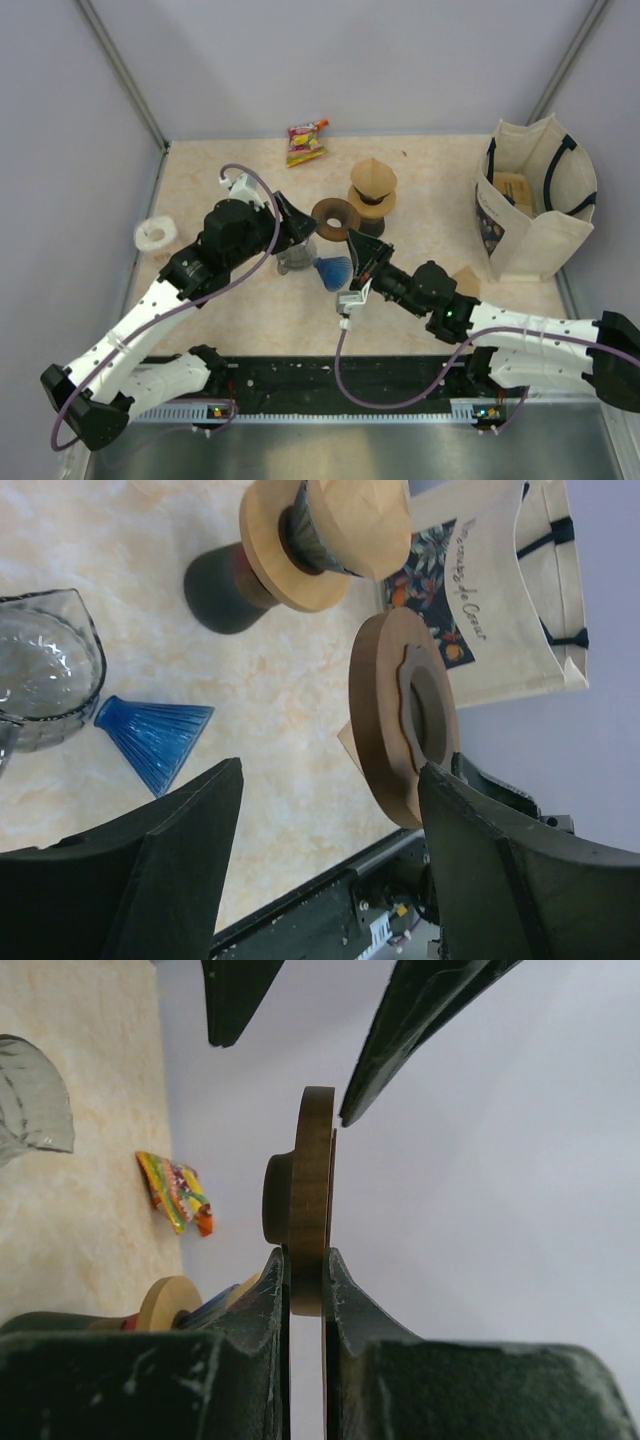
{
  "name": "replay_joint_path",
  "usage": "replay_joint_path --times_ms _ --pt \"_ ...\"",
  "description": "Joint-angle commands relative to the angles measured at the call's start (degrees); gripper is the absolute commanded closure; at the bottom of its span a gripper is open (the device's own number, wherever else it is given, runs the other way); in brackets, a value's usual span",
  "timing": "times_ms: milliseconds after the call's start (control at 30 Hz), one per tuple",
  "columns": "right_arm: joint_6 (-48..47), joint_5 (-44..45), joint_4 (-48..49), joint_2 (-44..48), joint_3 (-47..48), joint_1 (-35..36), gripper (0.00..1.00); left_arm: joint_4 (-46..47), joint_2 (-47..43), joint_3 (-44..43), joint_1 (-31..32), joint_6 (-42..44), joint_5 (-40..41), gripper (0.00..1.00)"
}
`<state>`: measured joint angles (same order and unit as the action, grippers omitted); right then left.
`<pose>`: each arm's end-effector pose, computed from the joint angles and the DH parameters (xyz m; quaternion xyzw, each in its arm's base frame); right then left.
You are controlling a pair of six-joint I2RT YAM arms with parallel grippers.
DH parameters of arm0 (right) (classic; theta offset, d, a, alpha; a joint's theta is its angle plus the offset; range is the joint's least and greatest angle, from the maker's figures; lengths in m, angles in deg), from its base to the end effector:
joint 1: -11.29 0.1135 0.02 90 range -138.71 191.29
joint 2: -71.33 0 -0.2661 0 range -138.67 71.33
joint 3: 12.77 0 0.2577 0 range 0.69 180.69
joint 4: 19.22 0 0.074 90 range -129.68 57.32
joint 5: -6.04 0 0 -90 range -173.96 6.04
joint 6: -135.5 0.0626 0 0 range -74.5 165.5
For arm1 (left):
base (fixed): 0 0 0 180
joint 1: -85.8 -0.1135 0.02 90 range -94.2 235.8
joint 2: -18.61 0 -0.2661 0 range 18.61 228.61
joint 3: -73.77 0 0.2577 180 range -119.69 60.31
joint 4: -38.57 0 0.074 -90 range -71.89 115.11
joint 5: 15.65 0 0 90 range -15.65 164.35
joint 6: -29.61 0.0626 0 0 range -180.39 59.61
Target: Place the coffee filter in the dripper
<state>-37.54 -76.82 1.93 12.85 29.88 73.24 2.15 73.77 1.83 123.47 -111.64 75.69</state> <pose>0.1312 0.2296 0.2827 -0.6272 0.2461 -0.1762 0.7176 0.1935 -0.1476 0.3604 -0.1033 0.8108 -0.3967 0.4179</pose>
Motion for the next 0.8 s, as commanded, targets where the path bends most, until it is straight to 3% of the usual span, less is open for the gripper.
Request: replay_joint_path --times_ms 0,133,333,567,633,733,767 --pt "-3.35 2.44 6.53 -0.23 -0.28 1.42 1.00 7.92 1.09 1.79 -1.37 -2.45 -8.10 0.27" --pt "-3.79 3.58 6.44 -1.28 -0.19 1.68 1.00 8.63 2.32 2.05 -2.34 -3.33 -10.22 0.40" --pt "-5.28 4.46 6.70 -2.52 -0.01 2.73 1.00 13.63 2.50 4.69 -4.01 -6.50 -13.73 0.51" --pt "-4.85 3.94 5.91 -2.08 0.08 3.26 1.00 15.66 3.64 5.39 -5.59 -8.69 -17.60 0.71" --pt "-5.02 4.20 5.99 -2.34 0.08 3.35 1.00 16.37 4.17 5.48 -5.94 -9.31 -19.35 0.79" --pt "-5.20 4.73 6.52 -2.87 0.08 3.44 1.00 16.63 4.61 5.83 -6.38 -10.36 -21.29 1.00" --pt "-5.20 4.73 6.70 -2.78 0.08 3.44 1.00 17.15 4.78 6.09 -6.47 -10.80 -21.82 1.00"
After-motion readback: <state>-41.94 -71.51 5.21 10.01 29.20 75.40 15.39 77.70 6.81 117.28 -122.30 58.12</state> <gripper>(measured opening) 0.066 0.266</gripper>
